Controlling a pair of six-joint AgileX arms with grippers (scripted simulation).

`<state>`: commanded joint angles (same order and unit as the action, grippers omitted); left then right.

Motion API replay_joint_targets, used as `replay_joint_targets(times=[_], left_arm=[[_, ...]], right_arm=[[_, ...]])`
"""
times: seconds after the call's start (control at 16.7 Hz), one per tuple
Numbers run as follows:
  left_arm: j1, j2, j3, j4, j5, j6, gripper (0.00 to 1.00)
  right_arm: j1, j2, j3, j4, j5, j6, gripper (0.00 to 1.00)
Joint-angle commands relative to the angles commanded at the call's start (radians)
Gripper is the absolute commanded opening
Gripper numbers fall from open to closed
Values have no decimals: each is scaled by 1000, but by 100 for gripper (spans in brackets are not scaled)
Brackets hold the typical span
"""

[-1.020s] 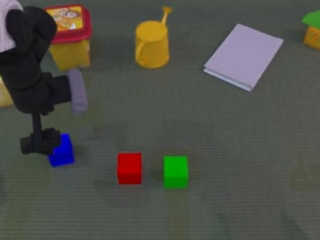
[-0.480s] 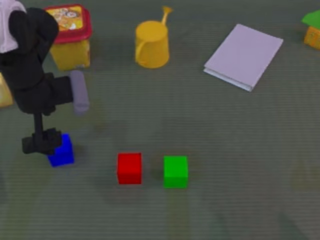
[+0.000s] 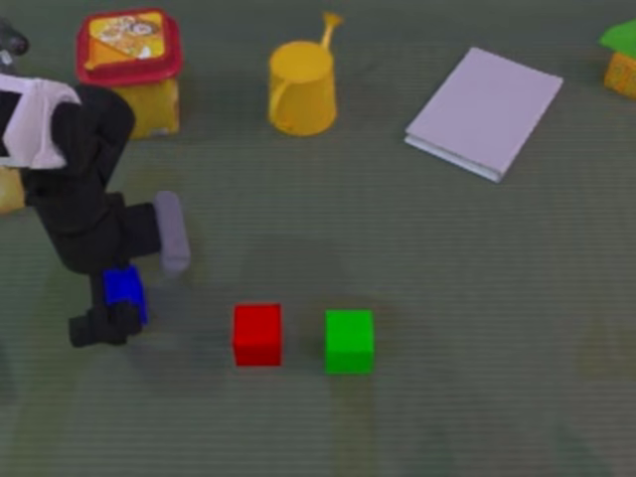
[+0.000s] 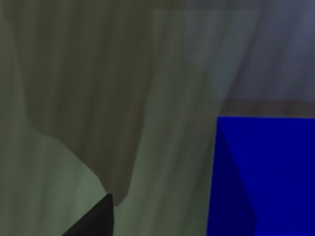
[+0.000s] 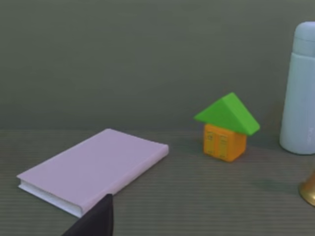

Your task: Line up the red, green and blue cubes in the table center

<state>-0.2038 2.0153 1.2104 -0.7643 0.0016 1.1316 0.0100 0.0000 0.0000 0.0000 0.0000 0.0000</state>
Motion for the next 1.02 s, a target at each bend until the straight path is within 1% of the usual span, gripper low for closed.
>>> replay_joint_targets(times=[0.3,1.02], left_arm=[[0,9,-12,19,0,0,100],[0,9,-12,19,0,0,10]], right_arm=[[0,0,0,0,0,0,100],[0,0,0,0,0,0,100]])
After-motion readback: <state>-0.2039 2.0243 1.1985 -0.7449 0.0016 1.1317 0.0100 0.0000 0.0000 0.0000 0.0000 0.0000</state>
